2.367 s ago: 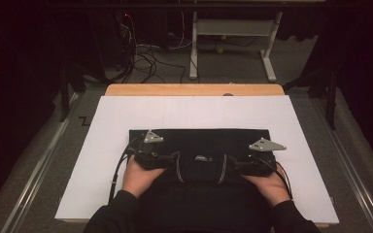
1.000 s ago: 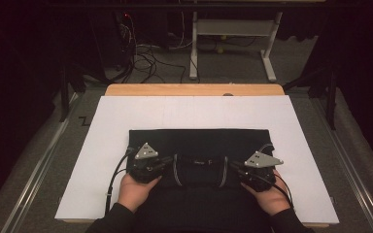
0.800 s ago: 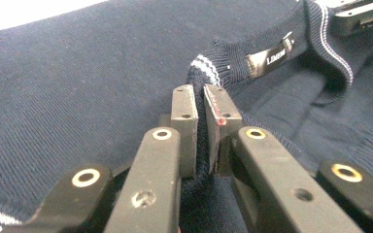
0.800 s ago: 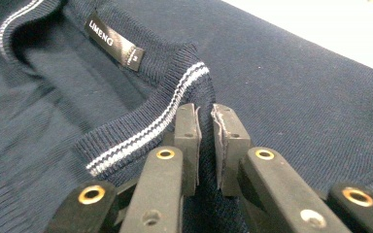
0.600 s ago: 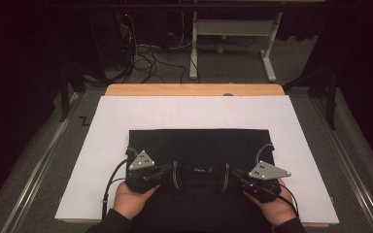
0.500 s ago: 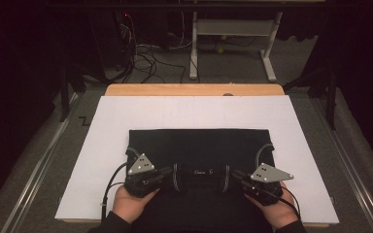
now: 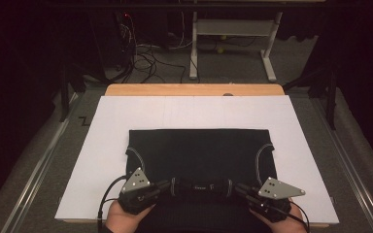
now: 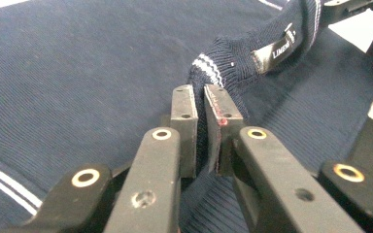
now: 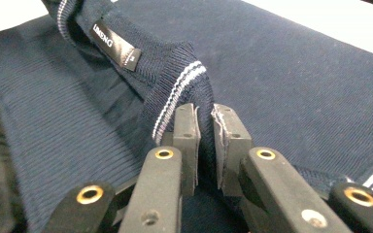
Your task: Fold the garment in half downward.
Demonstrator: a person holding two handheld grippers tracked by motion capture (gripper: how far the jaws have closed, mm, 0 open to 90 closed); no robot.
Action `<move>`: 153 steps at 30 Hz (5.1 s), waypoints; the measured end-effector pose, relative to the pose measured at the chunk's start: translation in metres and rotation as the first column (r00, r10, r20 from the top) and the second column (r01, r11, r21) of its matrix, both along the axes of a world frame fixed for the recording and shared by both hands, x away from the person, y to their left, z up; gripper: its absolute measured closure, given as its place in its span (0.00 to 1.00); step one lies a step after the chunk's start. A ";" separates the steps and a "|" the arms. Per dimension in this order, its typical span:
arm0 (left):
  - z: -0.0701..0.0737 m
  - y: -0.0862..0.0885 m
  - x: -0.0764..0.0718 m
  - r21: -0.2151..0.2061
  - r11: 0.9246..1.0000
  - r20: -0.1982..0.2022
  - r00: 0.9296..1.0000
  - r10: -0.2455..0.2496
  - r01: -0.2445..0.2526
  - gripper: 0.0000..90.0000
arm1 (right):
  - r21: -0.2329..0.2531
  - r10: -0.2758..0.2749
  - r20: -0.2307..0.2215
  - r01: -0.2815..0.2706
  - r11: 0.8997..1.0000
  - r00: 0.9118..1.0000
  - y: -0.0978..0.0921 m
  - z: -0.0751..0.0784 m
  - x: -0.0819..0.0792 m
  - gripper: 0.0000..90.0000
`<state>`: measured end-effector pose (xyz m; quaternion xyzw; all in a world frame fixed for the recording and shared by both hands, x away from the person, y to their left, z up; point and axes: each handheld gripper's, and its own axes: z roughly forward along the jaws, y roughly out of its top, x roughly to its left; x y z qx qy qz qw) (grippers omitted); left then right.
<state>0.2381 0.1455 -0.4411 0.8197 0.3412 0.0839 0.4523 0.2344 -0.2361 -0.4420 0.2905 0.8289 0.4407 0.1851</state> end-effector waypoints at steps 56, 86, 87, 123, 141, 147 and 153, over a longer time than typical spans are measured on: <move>-0.014 0.037 0.012 -0.034 0.994 0.047 0.994 0.102 -0.101 0.43 | 0.092 -0.135 -0.036 0.138 0.986 0.990 -0.023 -0.004 0.010 0.46; -0.004 0.100 0.072 -0.077 0.967 0.029 0.969 0.246 -0.244 0.00 | 0.099 -0.108 -0.006 0.109 0.989 0.994 0.047 0.018 0.042 0.00; -0.004 0.101 0.074 -0.078 0.965 0.026 0.967 0.253 -0.251 0.00 | 0.105 -0.103 -0.005 0.102 0.989 0.995 0.052 0.018 0.042 0.00; 0.020 0.110 0.167 -0.046 0.937 0.008 0.938 0.347 -0.346 0.00 | 0.045 0.153 -0.049 -0.150 0.988 0.987 0.198 0.004 0.021 0.01; -0.038 0.095 0.197 0.099 0.933 -0.136 0.924 0.358 -0.347 0.18 | 0.025 0.199 -0.077 -0.198 0.980 0.977 0.232 -0.012 0.004 0.01; -0.039 0.095 0.198 0.095 0.933 -0.140 0.923 0.358 -0.348 0.27 | 0.002 0.218 -0.097 -0.219 0.976 0.971 0.245 -0.016 -0.002 0.03; -0.040 0.092 0.193 0.116 0.929 -0.115 0.924 0.364 -0.351 0.38 | -0.017 0.227 -0.128 -0.231 0.973 0.966 0.257 -0.024 -0.009 0.06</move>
